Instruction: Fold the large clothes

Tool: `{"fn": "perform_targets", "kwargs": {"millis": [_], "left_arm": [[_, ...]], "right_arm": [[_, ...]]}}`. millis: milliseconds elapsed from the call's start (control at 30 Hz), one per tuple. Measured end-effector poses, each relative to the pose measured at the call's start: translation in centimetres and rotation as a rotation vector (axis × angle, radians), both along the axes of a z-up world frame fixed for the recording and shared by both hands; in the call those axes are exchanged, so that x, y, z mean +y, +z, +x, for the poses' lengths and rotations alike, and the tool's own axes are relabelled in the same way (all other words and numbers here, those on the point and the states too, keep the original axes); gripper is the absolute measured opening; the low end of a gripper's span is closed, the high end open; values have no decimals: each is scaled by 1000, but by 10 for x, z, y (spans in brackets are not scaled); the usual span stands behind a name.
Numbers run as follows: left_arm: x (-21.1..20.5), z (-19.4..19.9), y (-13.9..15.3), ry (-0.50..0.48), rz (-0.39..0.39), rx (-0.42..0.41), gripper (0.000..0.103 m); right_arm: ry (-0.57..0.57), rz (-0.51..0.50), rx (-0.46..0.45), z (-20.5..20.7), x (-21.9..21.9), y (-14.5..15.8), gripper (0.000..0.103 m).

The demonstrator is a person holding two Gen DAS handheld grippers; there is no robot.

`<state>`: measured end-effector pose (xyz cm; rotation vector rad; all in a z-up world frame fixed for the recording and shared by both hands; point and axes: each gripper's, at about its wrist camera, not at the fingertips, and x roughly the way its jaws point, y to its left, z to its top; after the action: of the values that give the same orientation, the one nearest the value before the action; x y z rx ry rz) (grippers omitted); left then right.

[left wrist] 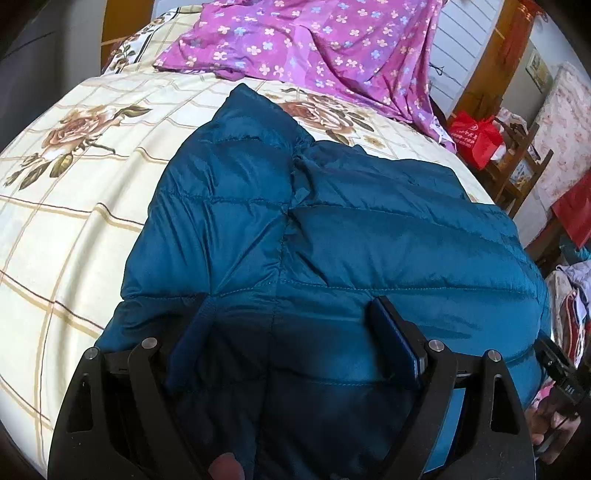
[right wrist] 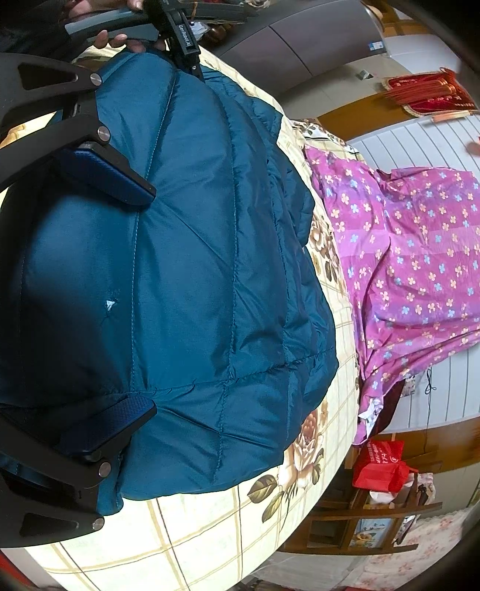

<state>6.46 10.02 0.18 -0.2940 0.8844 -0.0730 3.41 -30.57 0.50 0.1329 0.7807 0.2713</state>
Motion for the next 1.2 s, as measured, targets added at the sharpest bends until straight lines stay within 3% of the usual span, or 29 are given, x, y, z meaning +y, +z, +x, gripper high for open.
{"fn": "perform_targets", "kwargs": {"millis": [500,767,900,1100,1200], "left_arm": [[-4,7,2,31,10,60,87],[2,-2,-3,28,-30,13,87],[3,-1,-2,8,-51,28,87],[-5,-2,-2,-22,16,9,88],[-4,0,-3,-18,2,30,88]], "right_arm": [[-1,-1,0,0,0,0,103],[0,-1,0,0,0,0,103],[-1,-4,-1,0,1,0,103],[0,-33,14,2,1,1,103],[-7,-35,33,6,0,5,103]]}}
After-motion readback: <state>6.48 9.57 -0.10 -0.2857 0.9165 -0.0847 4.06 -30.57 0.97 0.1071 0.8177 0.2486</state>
